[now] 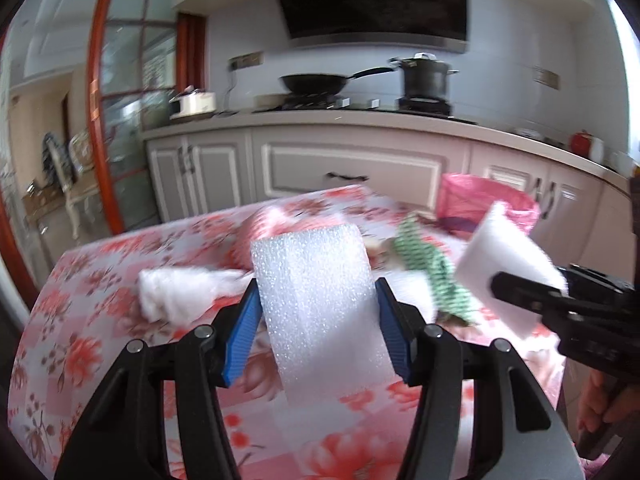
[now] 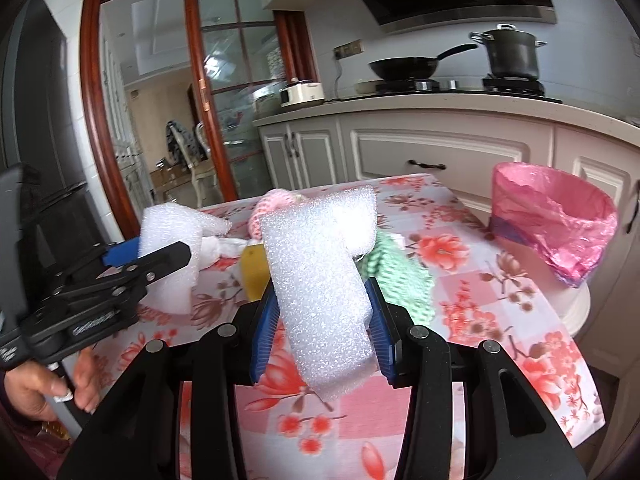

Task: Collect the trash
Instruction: 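Carry both foam blocks over the pink bin and open both tools to drop them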

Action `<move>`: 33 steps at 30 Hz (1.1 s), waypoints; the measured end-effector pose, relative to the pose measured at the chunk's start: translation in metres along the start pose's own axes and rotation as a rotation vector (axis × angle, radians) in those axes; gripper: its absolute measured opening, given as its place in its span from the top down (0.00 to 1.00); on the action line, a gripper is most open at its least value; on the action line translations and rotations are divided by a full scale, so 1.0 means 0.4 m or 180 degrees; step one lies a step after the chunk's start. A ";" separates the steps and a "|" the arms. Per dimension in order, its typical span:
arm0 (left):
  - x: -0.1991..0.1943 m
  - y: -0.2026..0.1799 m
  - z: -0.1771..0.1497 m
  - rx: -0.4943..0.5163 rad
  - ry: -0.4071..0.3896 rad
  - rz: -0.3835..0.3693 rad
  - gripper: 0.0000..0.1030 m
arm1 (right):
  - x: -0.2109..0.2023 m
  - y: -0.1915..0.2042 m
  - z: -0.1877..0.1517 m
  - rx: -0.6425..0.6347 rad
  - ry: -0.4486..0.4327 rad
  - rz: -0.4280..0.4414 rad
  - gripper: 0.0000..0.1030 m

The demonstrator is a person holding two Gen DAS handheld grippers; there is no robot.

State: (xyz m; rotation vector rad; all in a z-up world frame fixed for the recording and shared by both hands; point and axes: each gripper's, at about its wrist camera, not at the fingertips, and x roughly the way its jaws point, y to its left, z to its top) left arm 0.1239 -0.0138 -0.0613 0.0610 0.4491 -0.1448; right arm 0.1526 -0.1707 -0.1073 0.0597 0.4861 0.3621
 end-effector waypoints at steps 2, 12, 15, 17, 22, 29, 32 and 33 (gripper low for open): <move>-0.001 -0.025 0.006 0.0064 -0.0036 -0.0049 0.47 | -0.005 -0.009 0.001 0.0024 -0.0034 -0.0045 0.59; 0.037 -0.113 0.041 0.0221 -0.0106 -0.0323 0.47 | -0.036 -0.091 0.022 0.0186 -0.0193 -0.0309 0.59; 0.067 -0.145 0.076 0.0211 -0.0157 -0.0450 0.47 | -0.046 -0.119 0.034 0.0204 -0.0248 -0.0392 0.59; 0.084 -0.163 0.093 0.0210 -0.0179 -0.0530 0.47 | -0.054 -0.141 0.046 0.0191 -0.0290 -0.0476 0.59; 0.136 -0.237 0.146 0.0285 -0.0254 -0.0739 0.47 | -0.069 -0.211 0.078 0.0213 -0.0393 -0.0669 0.59; 0.232 -0.328 0.220 0.0377 -0.0268 -0.0952 0.47 | -0.061 -0.351 0.140 0.0310 -0.0482 -0.0952 0.59; 0.284 -0.370 0.265 0.0390 -0.0259 -0.1076 0.47 | -0.043 -0.406 0.164 0.0323 -0.0482 -0.1041 0.59; 0.307 -0.387 0.285 0.0396 -0.0251 -0.1137 0.47 | -0.036 -0.428 0.173 0.0327 -0.0480 -0.1071 0.59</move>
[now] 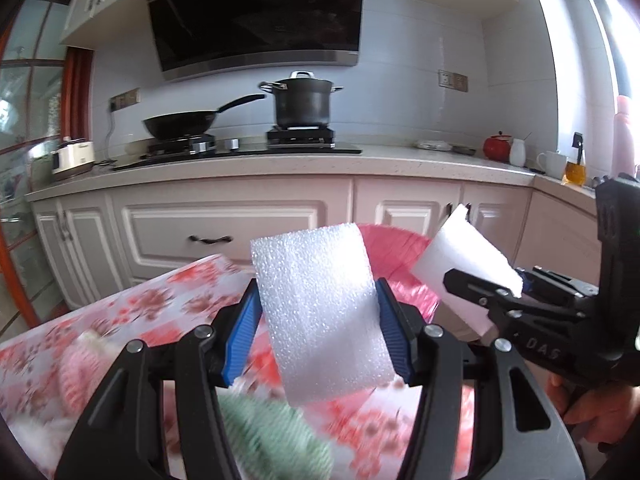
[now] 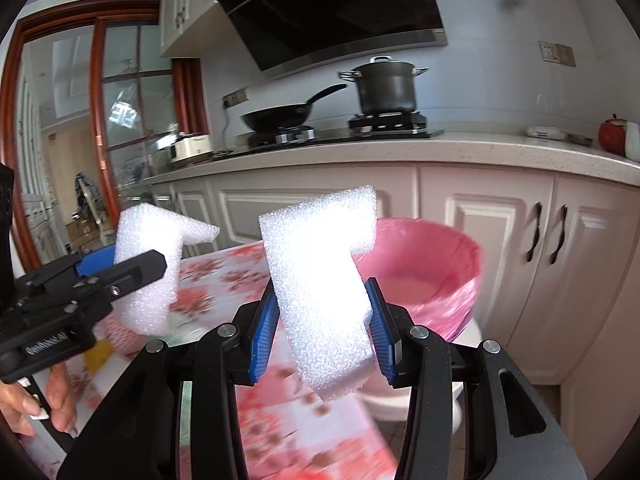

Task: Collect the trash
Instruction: 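Carry both foam blocks over the pink bin and open both tools to drop them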

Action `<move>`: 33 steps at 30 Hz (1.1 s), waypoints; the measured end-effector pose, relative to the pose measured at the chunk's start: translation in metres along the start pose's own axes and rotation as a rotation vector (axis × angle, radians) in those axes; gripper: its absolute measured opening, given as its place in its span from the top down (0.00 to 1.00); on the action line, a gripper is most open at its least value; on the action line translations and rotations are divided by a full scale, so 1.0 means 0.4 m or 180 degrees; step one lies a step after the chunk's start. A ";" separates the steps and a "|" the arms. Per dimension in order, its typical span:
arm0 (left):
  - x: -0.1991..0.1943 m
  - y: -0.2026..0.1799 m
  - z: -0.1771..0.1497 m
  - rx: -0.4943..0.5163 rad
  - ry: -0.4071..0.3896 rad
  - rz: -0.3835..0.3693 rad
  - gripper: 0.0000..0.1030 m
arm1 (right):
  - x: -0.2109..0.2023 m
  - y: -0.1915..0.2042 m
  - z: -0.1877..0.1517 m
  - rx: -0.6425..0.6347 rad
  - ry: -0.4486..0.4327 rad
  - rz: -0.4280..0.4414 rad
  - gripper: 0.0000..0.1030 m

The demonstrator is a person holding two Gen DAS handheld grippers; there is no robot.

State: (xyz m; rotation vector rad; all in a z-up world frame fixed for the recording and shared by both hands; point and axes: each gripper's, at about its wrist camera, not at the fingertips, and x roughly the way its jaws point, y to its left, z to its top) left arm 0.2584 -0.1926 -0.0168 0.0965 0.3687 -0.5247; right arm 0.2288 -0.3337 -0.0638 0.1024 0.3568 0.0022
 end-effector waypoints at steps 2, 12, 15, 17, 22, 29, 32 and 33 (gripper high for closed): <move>0.040 -0.004 0.029 -0.0001 0.0000 -0.0072 0.47 | 0.029 -0.038 0.020 0.0019 0.0000 -0.0046 0.59; 0.301 -0.032 0.161 0.0038 0.0105 -0.0331 0.46 | 0.190 -0.210 0.090 0.0184 0.0093 -0.0202 0.59; 0.389 -0.033 0.188 0.0002 0.0159 -0.0346 0.46 | 0.242 -0.248 0.106 0.0214 0.0129 -0.0216 0.59; 0.446 -0.033 0.203 -0.0061 0.0222 -0.0403 0.45 | 0.273 -0.269 0.114 0.0244 0.0163 -0.0179 0.58; 0.532 -0.030 0.218 -0.0128 0.0331 -0.0396 0.36 | 0.301 -0.298 0.125 0.0230 0.0162 -0.0171 0.35; 0.474 -0.004 0.208 -0.0160 0.0254 -0.0310 0.28 | 0.219 -0.304 0.126 0.0292 -0.0005 -0.0204 0.31; 0.411 0.013 0.197 -0.0219 0.0178 -0.0210 0.15 | 0.164 -0.284 0.128 0.0278 -0.0052 -0.0219 0.30; 0.382 0.020 0.192 -0.0243 0.0147 -0.0168 0.14 | 0.153 -0.276 0.128 0.0267 -0.0053 -0.0216 0.30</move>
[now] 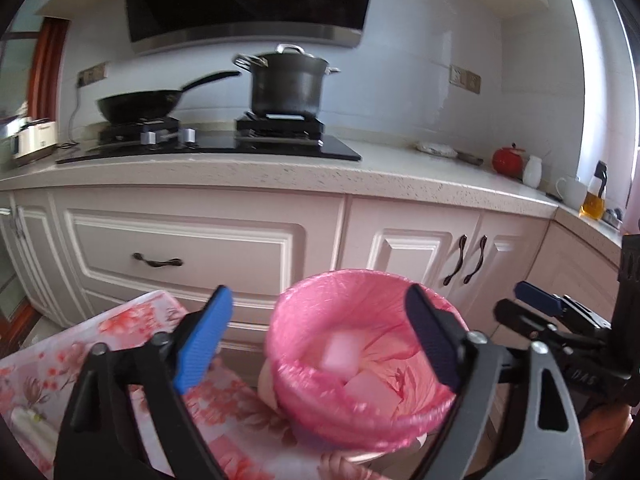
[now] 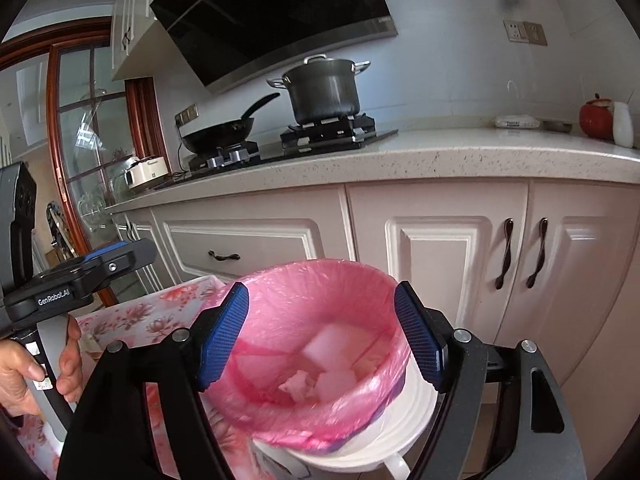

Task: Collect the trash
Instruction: 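Carry both foam blocks over the pink bin and open both tools to drop them, then move both open tools back over the table items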

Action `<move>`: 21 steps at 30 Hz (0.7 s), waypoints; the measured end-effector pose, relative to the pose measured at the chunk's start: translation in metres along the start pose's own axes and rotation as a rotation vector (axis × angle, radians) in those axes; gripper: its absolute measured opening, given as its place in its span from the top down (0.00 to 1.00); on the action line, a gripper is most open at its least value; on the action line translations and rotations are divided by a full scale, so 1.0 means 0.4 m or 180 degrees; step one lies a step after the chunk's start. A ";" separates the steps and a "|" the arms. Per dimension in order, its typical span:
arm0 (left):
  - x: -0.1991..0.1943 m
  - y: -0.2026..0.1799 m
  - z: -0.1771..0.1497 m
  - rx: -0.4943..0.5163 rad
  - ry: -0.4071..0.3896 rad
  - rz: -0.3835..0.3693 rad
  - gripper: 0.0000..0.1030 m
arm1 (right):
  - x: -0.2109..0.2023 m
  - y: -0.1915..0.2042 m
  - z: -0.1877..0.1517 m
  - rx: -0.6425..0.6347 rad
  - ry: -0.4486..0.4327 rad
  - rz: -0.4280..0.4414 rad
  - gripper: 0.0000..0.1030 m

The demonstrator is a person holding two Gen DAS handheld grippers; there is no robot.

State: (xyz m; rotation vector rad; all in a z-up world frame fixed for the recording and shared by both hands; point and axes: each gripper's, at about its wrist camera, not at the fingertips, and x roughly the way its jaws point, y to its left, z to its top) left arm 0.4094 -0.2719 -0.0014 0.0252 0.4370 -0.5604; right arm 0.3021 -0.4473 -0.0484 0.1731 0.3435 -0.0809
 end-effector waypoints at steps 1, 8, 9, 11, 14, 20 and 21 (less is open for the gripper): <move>-0.027 0.004 -0.006 -0.0019 -0.0024 0.0027 0.09 | -0.022 0.016 -0.001 -0.0035 -0.0010 -0.0004 0.30; -0.221 0.034 -0.040 -0.0022 -0.0166 0.0221 0.05 | -0.144 0.120 -0.016 -0.0173 -0.0059 0.0017 0.21; -0.250 0.039 -0.048 -0.0017 -0.0195 0.0236 0.05 | -0.161 0.136 -0.021 -0.0185 -0.0054 0.0032 0.20; -0.303 0.052 -0.064 -0.0005 -0.0224 0.0278 0.05 | -0.185 0.166 -0.031 -0.0200 -0.0037 0.0056 0.19; -0.400 0.083 -0.098 -0.0022 -0.0279 0.0367 0.05 | -0.221 0.219 -0.054 -0.0214 -0.0002 0.0159 0.18; -0.581 0.166 -0.192 -0.0104 -0.0290 0.0680 0.05 | -0.245 0.333 -0.123 -0.0205 0.0154 0.0425 0.18; -0.608 0.178 -0.213 -0.0106 -0.0272 0.0741 0.05 | -0.244 0.349 -0.132 -0.0211 0.0181 0.0462 0.18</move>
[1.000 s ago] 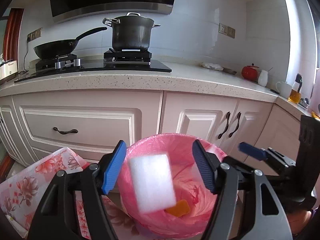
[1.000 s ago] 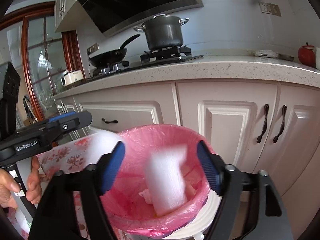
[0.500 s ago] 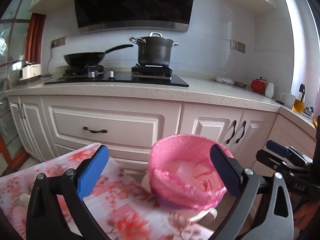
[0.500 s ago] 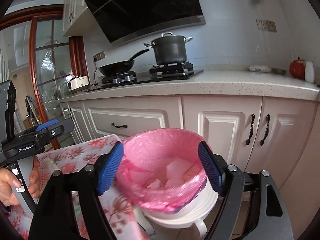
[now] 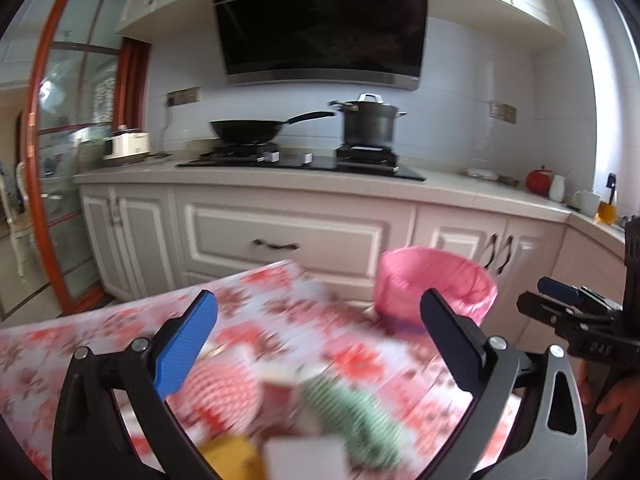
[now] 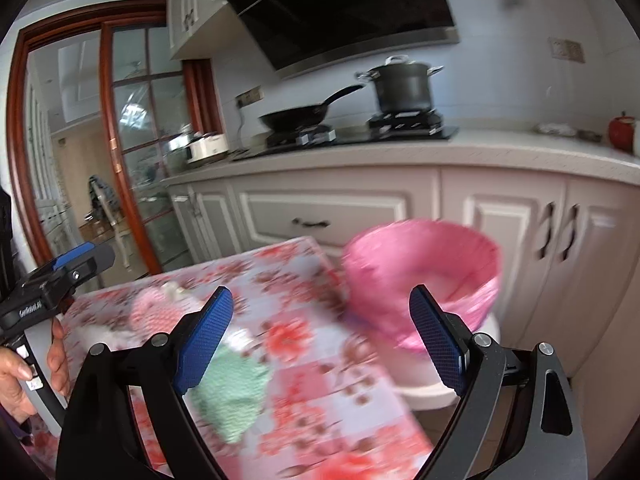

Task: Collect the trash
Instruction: 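Move both open tools back over the table items, then grasp a square white foam block with the right tool while the left tool grasps a yellow sponge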

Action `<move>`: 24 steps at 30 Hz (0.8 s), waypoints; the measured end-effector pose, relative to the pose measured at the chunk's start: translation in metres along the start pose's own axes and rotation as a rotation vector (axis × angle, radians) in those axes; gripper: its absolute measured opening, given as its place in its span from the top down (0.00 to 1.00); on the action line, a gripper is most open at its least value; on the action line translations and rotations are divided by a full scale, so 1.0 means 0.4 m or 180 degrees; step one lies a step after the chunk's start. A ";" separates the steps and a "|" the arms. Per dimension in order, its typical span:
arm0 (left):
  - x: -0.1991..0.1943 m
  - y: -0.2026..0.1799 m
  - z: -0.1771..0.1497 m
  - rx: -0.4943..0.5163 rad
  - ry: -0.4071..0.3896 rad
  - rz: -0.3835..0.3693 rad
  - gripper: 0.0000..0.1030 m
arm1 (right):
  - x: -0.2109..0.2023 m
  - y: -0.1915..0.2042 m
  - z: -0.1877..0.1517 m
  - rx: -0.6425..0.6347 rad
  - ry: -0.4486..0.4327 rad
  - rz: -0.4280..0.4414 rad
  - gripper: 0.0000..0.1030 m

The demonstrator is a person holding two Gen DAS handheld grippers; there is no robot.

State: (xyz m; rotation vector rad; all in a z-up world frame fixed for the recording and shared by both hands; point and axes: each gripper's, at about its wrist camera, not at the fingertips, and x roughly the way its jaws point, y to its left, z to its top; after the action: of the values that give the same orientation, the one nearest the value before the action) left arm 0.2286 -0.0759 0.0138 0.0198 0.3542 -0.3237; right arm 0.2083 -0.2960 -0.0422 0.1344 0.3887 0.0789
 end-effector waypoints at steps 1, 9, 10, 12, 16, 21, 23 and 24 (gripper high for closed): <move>-0.014 0.011 -0.011 0.0011 0.0013 0.0047 0.05 | 0.006 0.026 -0.013 -0.0024 0.0034 0.0037 0.18; -0.151 0.105 -0.156 0.0057 0.0141 0.0494 0.05 | 0.027 0.166 -0.100 -0.0159 0.0282 0.0251 0.18; -0.157 0.112 -0.168 0.0061 0.0170 0.0534 0.05 | 0.031 0.182 -0.112 -0.0190 0.0328 0.0270 0.18; -0.183 0.133 -0.202 0.0050 0.0212 0.0617 0.05 | 0.035 0.206 -0.135 -0.0228 0.0392 0.0302 0.18; -0.220 0.166 -0.243 -0.0019 0.0215 0.0728 0.05 | 0.056 0.263 -0.176 -0.0226 0.0533 0.0349 0.18; -0.248 0.202 -0.265 -0.0132 0.0158 0.0854 0.05 | 0.092 0.339 -0.219 -0.0325 0.0670 0.0356 0.18; -0.258 0.213 -0.269 -0.0180 0.0135 0.0863 0.05 | 0.111 0.359 -0.229 -0.0310 0.0729 0.0370 0.18; -0.263 0.219 -0.271 -0.0194 0.0123 0.0870 0.05 | 0.118 0.366 -0.232 -0.0313 0.0747 0.0365 0.18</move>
State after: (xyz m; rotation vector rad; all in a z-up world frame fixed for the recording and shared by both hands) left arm 0.1262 0.0479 -0.0552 0.0146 0.3944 -0.0420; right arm 0.2089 -0.1359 -0.1234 0.0501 0.6102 0.2280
